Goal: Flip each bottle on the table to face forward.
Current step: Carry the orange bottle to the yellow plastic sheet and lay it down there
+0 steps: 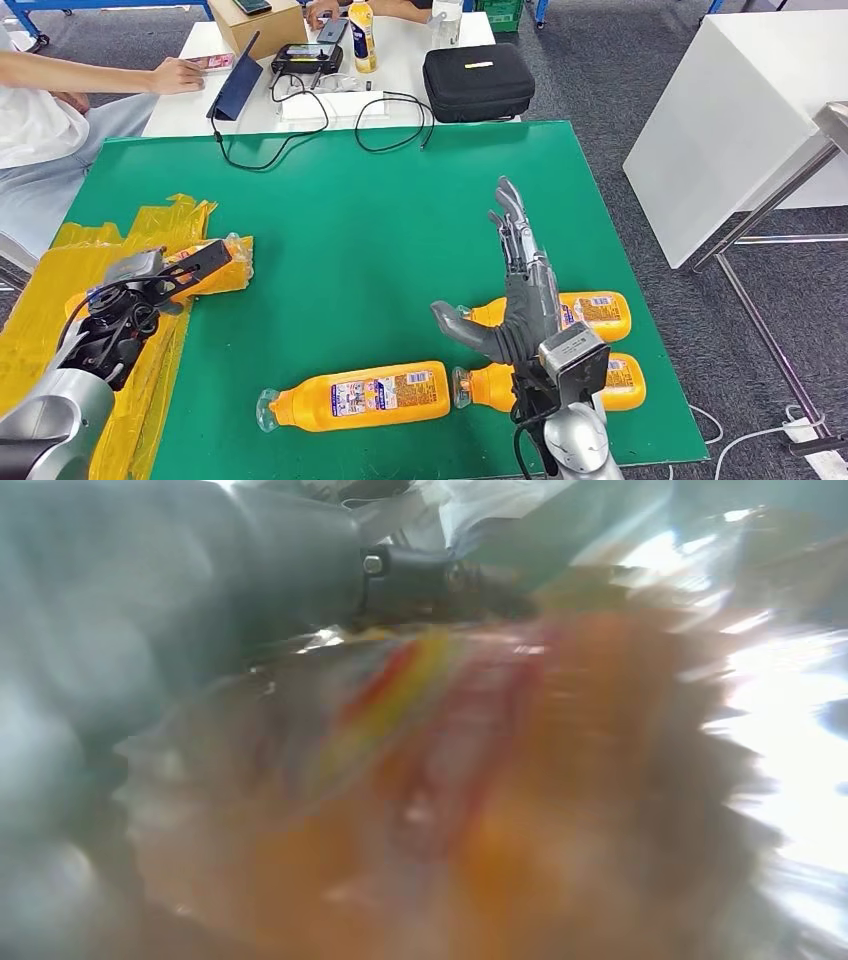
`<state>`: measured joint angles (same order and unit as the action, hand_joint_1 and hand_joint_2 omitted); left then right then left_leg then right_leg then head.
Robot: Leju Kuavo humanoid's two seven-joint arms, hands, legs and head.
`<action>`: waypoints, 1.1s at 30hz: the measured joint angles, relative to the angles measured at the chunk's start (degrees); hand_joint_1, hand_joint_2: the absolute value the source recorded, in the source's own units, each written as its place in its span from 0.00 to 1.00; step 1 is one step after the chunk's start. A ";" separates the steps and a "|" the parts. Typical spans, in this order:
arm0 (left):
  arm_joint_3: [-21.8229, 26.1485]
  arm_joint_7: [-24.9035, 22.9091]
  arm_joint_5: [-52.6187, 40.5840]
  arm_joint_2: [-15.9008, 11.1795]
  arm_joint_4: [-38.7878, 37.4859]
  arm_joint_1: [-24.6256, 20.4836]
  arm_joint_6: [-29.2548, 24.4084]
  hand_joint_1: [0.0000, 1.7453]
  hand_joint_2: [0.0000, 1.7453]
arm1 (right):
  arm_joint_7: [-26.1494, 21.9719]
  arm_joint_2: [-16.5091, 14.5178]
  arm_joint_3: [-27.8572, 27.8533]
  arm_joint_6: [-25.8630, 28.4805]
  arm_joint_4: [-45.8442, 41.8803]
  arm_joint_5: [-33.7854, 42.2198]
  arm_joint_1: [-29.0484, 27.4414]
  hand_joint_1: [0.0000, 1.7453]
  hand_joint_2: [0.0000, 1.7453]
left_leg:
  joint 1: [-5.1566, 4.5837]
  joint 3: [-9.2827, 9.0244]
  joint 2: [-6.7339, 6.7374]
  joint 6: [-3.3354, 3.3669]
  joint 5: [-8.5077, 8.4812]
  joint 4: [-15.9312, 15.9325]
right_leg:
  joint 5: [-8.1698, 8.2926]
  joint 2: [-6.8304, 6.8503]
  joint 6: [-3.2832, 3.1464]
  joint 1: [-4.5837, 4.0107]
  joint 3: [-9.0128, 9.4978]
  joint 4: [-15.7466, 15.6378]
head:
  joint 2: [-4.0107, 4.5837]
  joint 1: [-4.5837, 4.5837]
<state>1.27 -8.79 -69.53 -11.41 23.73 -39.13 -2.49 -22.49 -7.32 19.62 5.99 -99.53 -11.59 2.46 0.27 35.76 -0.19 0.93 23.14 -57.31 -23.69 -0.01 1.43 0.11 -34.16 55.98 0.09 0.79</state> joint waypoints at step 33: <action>4.28 11.28 12.82 3.78 12.74 2.15 0.08 0.00 1.00 | 0.54 -0.13 -0.43 0.95 0.62 -0.36 -0.96 0.00 1.00 | 0.01 -0.02 0.01 0.00 0.00 -0.01 | 0.00 0.00 0.00 0.00 -0.02 -0.01 | 0.00 0.02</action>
<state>5.55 2.49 -56.70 -7.63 36.46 -36.98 -2.41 -21.94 -7.45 19.18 6.93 -98.90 -11.95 1.50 0.27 35.74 -0.18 0.93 23.14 -57.32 -23.69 -0.02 1.43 0.11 -34.18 55.97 0.09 0.80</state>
